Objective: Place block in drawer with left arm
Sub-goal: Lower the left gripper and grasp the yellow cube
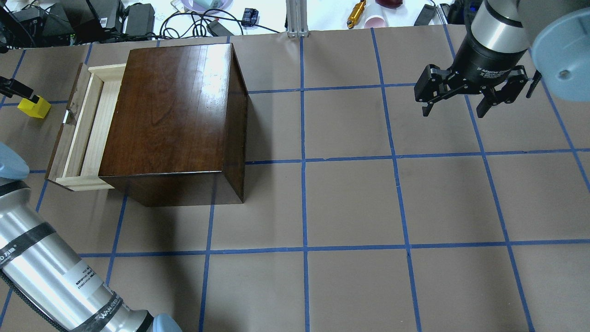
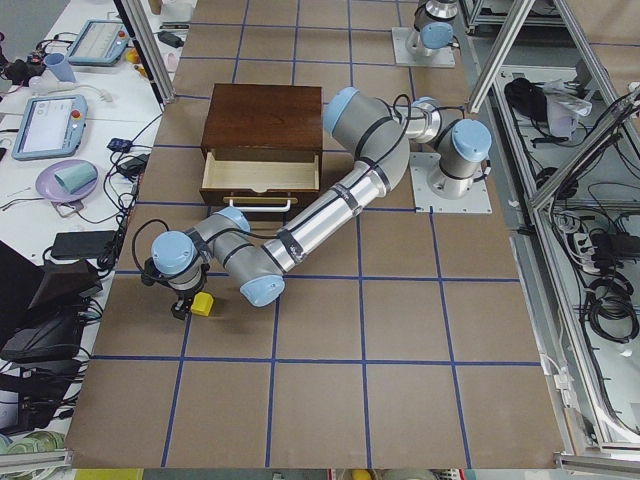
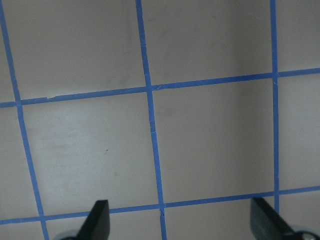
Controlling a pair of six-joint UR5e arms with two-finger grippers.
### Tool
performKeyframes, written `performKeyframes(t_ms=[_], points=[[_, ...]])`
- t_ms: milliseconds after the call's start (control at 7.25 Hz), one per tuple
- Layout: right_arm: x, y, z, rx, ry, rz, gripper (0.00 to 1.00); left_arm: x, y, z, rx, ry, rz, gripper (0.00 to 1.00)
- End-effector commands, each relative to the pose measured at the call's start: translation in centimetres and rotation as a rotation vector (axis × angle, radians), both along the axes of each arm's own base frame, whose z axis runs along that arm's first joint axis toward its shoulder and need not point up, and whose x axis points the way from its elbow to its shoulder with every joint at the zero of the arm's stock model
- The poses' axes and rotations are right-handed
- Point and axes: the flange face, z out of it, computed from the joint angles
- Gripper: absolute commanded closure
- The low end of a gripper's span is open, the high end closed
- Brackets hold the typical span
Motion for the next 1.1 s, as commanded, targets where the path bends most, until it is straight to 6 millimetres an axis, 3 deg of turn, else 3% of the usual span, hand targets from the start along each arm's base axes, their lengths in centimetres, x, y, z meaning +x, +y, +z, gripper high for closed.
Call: performKeyframes(t_ms=[0, 276, 690, 966], points=[[-0.02, 0.0, 0.0, 0.0, 0.002, 0.0, 0.0, 0.27, -0.2, -2.42, 0.007, 0.009, 0.002, 0.0], [0.0, 0.0, 0.0, 0.0, 0.0, 0.0, 0.0, 0.29, -0.2, -2.82, 0.012, 0.013, 0.014, 0.0], [0.0, 0.0, 0.0, 0.0, 0.0, 0.0, 0.0, 0.3, -0.19, -3.15, 0.015, 0.014, 0.016, 0.14], [0.0, 0.0, 0.0, 0.0, 0.0, 0.0, 0.0, 0.33, -0.21, -2.97, 0.012, 0.009, 0.015, 0.48]])
